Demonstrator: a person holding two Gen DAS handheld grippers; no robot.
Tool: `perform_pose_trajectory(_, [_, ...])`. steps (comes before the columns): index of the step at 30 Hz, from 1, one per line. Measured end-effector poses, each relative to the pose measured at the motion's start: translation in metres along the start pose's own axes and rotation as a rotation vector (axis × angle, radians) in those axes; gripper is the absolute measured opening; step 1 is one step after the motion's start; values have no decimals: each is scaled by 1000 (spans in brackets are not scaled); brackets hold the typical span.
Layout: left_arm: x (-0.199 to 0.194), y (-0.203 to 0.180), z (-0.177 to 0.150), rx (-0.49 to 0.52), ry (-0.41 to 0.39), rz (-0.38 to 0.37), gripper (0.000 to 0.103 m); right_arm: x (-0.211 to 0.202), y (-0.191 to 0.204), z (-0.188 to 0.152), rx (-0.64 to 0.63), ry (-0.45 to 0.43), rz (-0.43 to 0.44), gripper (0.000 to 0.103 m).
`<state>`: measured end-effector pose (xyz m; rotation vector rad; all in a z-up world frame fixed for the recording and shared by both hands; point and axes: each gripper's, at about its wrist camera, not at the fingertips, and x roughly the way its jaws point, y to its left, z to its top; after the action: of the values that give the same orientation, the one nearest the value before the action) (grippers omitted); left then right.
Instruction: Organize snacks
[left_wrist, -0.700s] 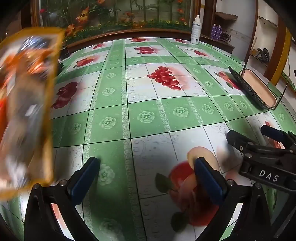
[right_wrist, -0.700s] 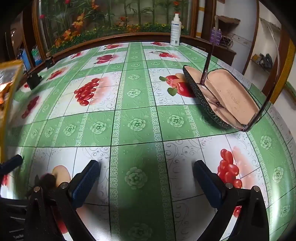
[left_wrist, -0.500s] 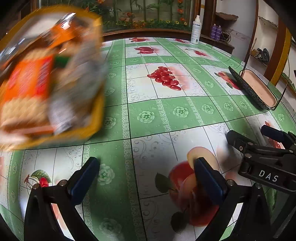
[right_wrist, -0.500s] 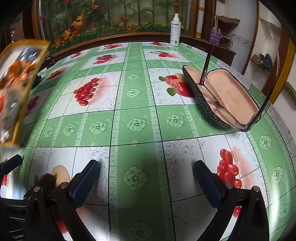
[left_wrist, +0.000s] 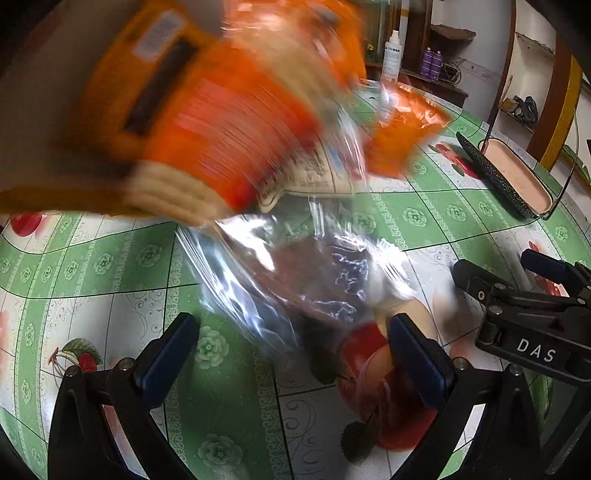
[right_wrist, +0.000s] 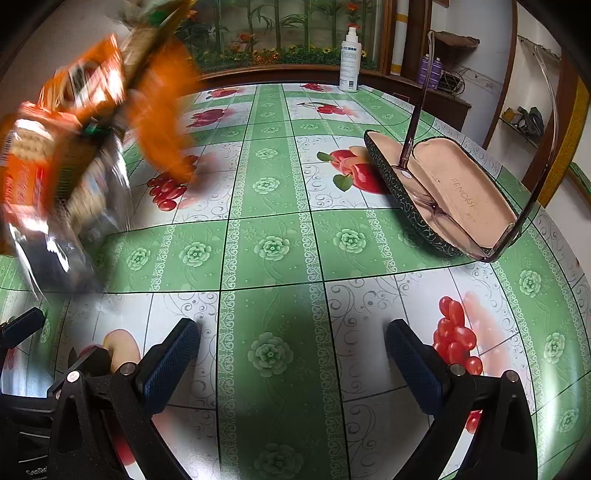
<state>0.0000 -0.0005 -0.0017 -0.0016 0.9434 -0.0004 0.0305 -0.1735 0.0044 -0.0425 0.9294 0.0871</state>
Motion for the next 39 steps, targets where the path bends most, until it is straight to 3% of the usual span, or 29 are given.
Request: perform_pose_trajectory(39, [-4,-2,0,-3,-1,0,103,2,1,1,0,1,2,102])
